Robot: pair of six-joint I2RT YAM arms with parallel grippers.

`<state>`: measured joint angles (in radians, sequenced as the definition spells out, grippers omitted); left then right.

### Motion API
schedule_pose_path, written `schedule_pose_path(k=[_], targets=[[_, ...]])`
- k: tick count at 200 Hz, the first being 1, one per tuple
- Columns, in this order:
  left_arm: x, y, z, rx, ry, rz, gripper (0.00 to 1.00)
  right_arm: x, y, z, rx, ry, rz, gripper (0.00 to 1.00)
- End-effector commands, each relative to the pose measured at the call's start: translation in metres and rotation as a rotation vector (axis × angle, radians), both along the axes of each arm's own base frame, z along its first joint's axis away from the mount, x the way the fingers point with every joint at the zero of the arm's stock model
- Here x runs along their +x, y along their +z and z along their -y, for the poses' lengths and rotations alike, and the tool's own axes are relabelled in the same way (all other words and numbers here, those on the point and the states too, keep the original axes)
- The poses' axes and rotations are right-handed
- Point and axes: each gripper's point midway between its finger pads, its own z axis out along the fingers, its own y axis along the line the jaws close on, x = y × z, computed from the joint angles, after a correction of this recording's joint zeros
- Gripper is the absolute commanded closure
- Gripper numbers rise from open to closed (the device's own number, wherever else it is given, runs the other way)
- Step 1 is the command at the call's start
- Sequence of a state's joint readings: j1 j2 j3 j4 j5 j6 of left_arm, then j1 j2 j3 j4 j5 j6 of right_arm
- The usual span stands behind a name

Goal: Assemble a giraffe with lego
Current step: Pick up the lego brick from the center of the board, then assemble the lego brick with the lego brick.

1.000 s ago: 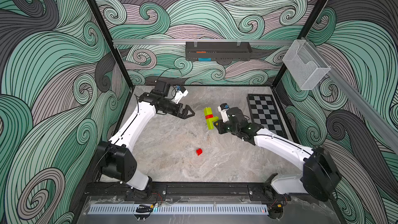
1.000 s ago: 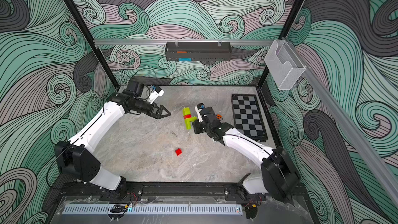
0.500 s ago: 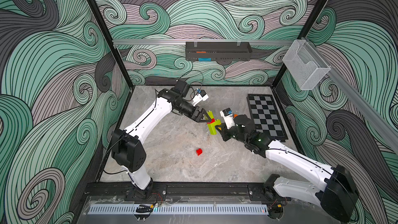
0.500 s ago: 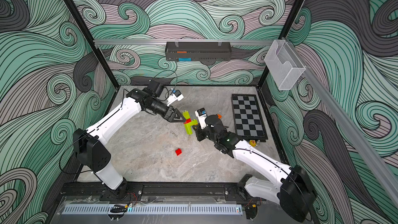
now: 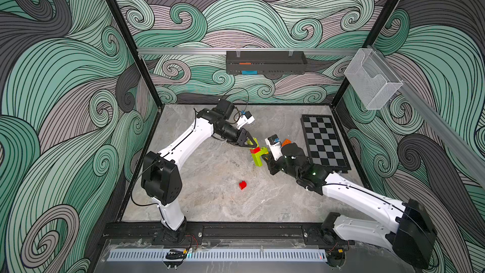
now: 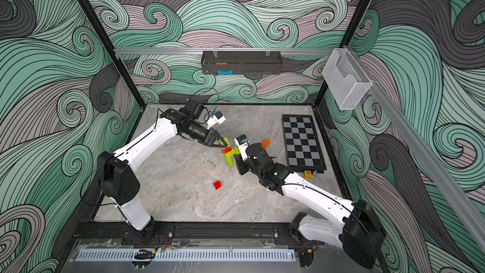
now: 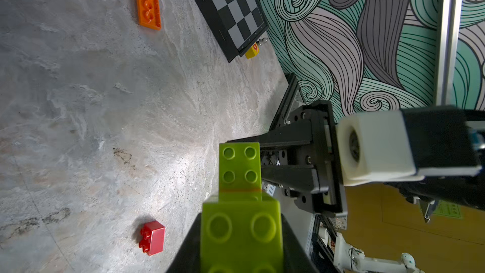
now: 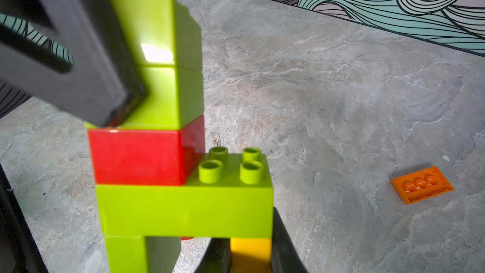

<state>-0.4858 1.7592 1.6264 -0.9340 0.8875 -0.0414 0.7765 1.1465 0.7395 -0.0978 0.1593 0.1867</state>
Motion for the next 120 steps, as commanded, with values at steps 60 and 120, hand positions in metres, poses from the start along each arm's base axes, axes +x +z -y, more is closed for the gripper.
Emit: schedule_pose_path(k=[60, 120], targets=[[0.012, 0.000, 0.011, 0.007, -0.101, 0.152, 1.00, -0.052, 0.005, 0.036, 0.090, -0.021, -0.084, 0.32], [0.003, -0.030, 0.035, 0.063, -0.320, 0.652, 1.00, -0.088, 0.033, 0.115, 0.177, -0.247, -0.063, 0.01]])
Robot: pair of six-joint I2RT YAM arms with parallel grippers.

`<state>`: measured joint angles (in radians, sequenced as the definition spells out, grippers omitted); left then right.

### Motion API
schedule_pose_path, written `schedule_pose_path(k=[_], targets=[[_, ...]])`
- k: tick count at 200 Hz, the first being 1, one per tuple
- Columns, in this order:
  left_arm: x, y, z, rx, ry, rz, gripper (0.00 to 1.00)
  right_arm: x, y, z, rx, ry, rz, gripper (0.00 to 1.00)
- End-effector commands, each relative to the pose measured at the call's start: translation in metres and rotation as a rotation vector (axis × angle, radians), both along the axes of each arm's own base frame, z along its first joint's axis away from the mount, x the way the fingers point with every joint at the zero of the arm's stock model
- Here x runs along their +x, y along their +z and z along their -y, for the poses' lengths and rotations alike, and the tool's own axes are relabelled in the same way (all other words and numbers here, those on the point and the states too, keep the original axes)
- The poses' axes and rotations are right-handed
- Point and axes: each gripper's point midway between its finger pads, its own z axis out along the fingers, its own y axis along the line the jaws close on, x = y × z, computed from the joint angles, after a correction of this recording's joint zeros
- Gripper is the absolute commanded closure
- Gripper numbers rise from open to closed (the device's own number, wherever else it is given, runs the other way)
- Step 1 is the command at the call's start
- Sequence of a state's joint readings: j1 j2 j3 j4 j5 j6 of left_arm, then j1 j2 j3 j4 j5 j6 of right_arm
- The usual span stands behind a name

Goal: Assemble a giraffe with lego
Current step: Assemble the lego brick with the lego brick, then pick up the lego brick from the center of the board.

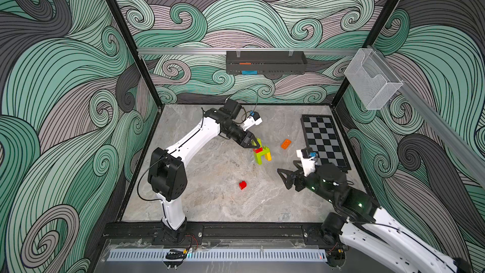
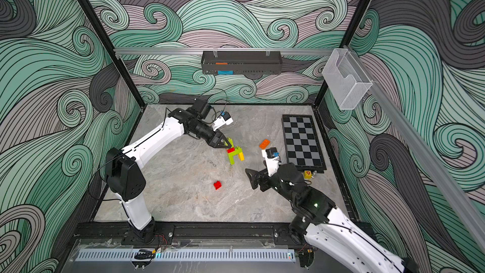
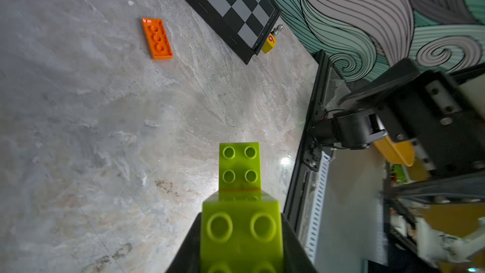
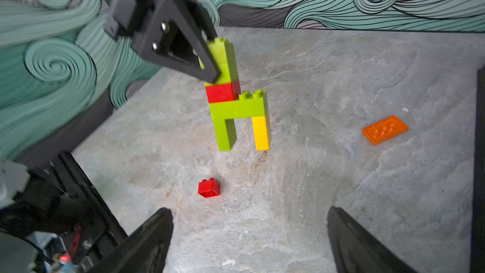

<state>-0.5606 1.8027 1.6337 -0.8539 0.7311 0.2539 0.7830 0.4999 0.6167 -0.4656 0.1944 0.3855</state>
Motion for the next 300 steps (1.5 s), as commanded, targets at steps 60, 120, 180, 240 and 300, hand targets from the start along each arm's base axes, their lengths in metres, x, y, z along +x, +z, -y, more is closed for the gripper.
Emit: schedule_pose_path(k=[60, 120, 180, 240, 300], targets=[[-0.022, -0.062, 0.031, 0.133, -0.265, 0.577, 1.00, 0.003, -0.035, 0.057, -0.084, -0.282, -0.307, 0.01], [-0.044, -0.102, 0.032, 0.233, -0.330, 0.650, 1.00, 0.014, -0.059, 0.084, -0.014, -0.445, -0.530, 0.04], [-0.055, -0.102, 0.029, 0.247, -0.312, 0.619, 0.49, 0.032, -0.064, 0.093, -0.067, -0.525, -0.571, 0.08], [-0.059, -0.028, 0.007, 0.238, -0.221, 0.634, 0.09, 0.087, -0.078, 0.084, -0.129, -0.566, -0.614, 0.08], [-0.036, 0.024, -0.060, 0.148, 0.063, 0.535, 0.04, 0.167, -0.125, 0.067, -0.197, -0.620, -0.689, 0.08]])
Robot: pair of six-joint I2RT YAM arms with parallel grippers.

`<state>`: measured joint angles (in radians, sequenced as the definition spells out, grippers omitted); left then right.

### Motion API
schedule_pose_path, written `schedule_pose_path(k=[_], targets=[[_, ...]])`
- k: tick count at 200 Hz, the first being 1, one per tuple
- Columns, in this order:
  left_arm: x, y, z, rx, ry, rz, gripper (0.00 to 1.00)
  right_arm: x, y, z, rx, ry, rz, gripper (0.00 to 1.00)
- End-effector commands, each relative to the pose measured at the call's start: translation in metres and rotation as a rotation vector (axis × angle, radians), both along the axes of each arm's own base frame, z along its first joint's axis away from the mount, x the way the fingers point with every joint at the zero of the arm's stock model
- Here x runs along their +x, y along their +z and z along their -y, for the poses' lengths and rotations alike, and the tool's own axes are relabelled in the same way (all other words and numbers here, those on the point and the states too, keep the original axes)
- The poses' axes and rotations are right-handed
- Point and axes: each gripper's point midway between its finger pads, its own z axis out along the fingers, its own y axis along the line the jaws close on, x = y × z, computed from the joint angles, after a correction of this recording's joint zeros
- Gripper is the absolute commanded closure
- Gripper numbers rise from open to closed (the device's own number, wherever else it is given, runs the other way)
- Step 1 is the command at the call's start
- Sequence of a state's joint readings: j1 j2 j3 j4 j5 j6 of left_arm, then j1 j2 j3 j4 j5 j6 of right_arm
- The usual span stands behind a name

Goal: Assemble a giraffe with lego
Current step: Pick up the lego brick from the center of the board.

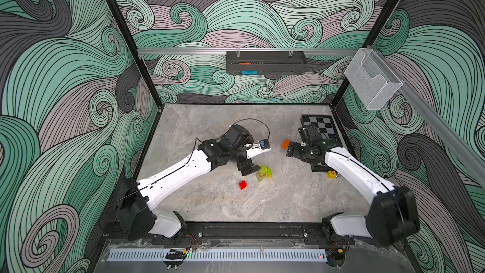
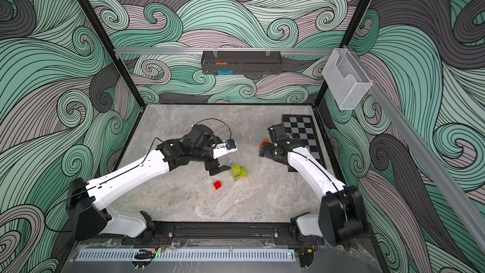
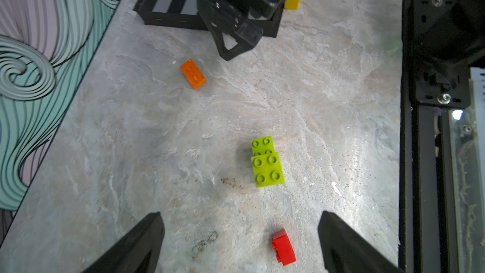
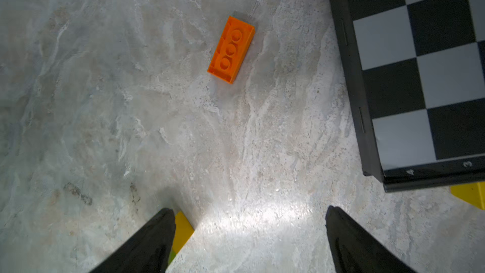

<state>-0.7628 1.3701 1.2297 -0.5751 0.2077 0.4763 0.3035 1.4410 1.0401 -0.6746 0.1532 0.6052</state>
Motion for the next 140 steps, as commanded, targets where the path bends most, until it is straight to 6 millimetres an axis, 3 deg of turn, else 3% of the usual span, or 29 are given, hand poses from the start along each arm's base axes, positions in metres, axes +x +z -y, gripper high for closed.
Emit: schedule_pose_path(k=[1, 25, 63, 104, 140], targets=[[0.006, 0.008, -0.032, -0.075, 0.109, -0.109, 0.04, 0.037, -0.010, -0.007, -0.008, -0.031, 0.016, 0.08], [0.019, 0.016, -0.061, -0.186, 0.215, -0.165, 0.01, 0.066, -0.034, -0.014, -0.025, -0.043, -0.038, 0.08], [0.019, 0.020, -0.090, -0.263, 0.282, -0.191, 0.01, 0.098, -0.062, -0.013, -0.081, -0.070, -0.074, 0.07], [0.023, 0.020, -0.105, -0.324, 0.331, -0.215, 0.01, 0.108, -0.089, -0.006, -0.102, -0.108, -0.128, 0.11], [0.025, 0.020, -0.109, -0.346, 0.344, -0.226, 0.01, 0.108, -0.105, -0.007, -0.104, -0.099, -0.162, 0.26]])
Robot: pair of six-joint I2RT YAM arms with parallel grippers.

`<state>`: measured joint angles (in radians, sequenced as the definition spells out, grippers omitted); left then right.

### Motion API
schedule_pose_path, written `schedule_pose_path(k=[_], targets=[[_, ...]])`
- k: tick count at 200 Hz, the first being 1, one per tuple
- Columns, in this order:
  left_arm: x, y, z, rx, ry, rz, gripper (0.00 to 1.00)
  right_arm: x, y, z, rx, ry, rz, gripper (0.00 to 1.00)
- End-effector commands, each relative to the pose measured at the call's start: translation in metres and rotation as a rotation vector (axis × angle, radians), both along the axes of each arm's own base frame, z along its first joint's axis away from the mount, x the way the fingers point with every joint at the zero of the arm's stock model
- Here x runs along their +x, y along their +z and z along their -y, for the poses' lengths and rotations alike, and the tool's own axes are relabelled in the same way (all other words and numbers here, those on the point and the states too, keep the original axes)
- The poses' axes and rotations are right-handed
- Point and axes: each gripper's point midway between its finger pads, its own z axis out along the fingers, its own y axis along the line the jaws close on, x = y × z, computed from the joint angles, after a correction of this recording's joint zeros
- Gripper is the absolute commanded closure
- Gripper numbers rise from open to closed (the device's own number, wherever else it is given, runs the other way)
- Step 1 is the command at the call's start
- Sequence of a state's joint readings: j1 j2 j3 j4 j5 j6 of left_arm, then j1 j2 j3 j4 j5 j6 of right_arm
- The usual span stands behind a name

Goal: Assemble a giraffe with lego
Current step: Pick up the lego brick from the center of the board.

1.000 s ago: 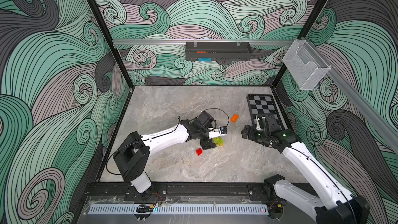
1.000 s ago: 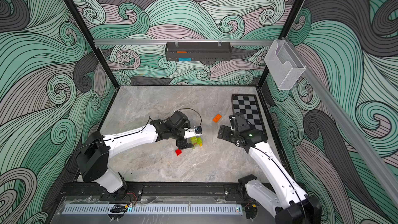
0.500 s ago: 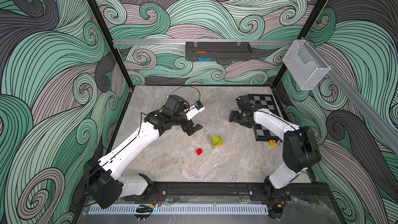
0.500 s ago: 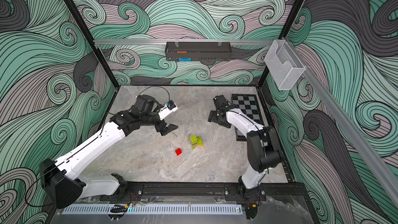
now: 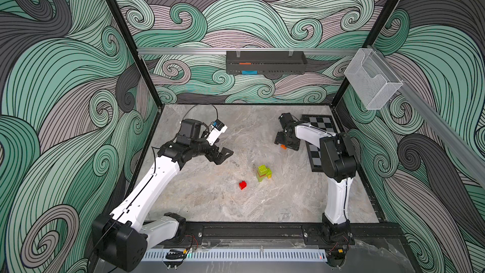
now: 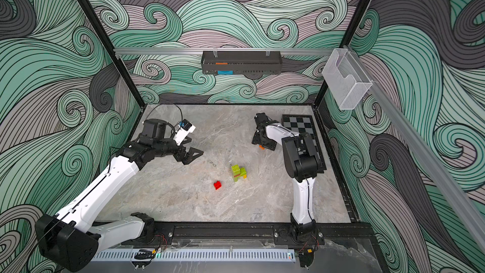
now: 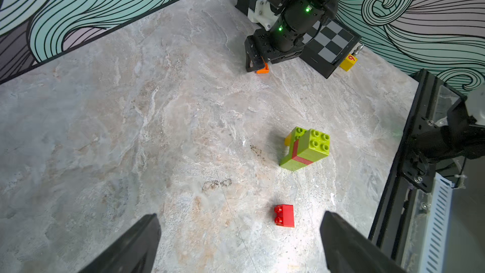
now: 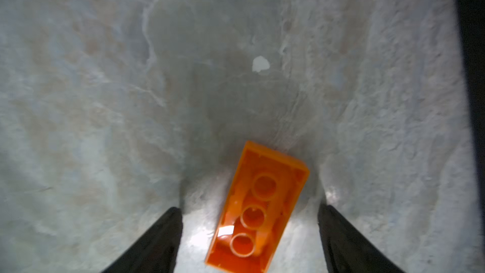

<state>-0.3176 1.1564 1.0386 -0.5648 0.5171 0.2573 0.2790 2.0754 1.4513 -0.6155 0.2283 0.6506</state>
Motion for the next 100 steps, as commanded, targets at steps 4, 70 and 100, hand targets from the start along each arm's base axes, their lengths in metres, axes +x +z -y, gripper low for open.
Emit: schedule_pose_path(k=[4, 70, 100], targets=[[-0.002, 0.014, 0.002, -0.058, -0.009, 0.014, 0.02, -0.003, -0.010, 0.003, -0.005, -0.009, -0.030, 0.28], [0.001, 0.014, -0.005, -0.074, 0.015, 0.012, 0.01, -0.012, 0.003, -0.005, 0.063, 0.055, 0.000, 0.77], [0.004, 0.014, -0.008, -0.081, 0.029, 0.012, 0.01, -0.020, 0.032, -0.016, 0.147, 0.091, 0.050, 0.80]])
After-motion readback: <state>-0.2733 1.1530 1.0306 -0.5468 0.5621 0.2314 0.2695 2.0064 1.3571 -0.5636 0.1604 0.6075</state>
